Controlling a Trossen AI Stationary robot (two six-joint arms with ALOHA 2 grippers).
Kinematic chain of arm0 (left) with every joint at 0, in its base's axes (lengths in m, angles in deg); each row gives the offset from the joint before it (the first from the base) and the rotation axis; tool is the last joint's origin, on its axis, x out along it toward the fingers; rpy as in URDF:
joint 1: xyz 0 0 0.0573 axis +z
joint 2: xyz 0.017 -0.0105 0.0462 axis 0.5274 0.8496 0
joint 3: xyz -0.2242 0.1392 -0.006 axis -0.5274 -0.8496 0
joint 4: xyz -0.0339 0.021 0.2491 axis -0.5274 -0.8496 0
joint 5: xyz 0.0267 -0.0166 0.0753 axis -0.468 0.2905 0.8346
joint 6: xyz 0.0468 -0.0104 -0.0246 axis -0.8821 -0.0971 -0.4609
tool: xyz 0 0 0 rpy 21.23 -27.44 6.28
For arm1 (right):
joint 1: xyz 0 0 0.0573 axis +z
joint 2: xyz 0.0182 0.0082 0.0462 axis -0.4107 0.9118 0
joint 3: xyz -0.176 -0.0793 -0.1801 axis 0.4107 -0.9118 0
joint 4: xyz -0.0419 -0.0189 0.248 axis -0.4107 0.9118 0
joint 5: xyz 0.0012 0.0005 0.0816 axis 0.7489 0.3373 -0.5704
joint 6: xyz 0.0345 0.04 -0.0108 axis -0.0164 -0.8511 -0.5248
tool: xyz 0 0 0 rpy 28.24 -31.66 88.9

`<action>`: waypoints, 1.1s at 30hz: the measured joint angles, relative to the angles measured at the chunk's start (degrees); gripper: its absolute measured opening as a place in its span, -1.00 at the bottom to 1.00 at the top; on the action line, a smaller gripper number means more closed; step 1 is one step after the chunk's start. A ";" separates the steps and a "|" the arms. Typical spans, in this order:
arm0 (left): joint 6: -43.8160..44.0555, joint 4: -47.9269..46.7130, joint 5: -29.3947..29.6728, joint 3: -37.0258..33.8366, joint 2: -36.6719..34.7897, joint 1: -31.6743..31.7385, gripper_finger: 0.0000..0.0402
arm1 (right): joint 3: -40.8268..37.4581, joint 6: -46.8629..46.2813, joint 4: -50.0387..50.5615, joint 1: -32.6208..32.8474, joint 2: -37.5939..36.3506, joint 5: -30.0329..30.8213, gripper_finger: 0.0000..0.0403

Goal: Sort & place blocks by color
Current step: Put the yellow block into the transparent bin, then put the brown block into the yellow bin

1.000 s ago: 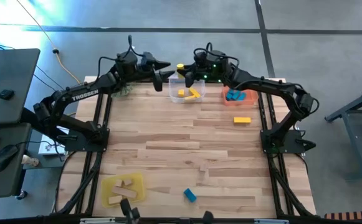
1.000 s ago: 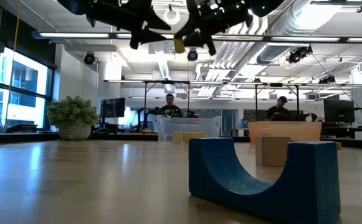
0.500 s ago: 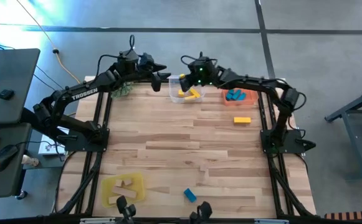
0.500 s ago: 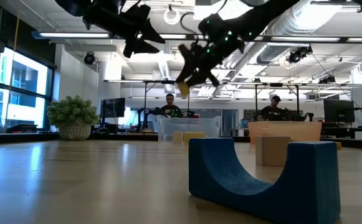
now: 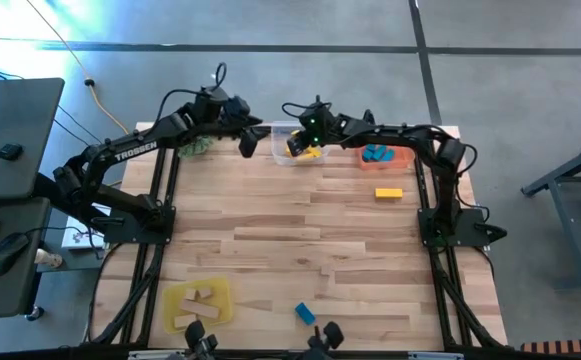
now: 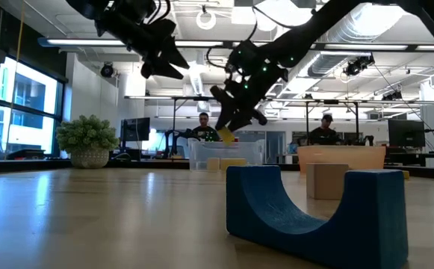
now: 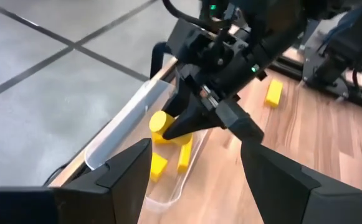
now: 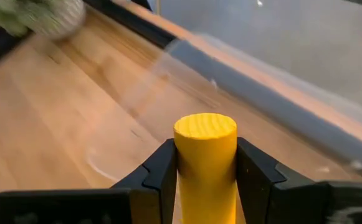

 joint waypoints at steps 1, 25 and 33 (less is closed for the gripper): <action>-0.38 -0.35 0.00 0.00 -0.01 0.00 0.18 | 0.00 0.00 0.53 0.00 0.32 0.19 -0.47; -0.91 -0.84 -0.02 0.00 -0.03 -3.96 0.18 | 0.00 -6.65 6.88 0.04 2.22 4.13 -0.04; -0.91 -1.08 -0.04 0.00 -0.05 -4.96 0.18 | 0.00 -8.04 8.27 1.50 -1.56 4.14 -0.01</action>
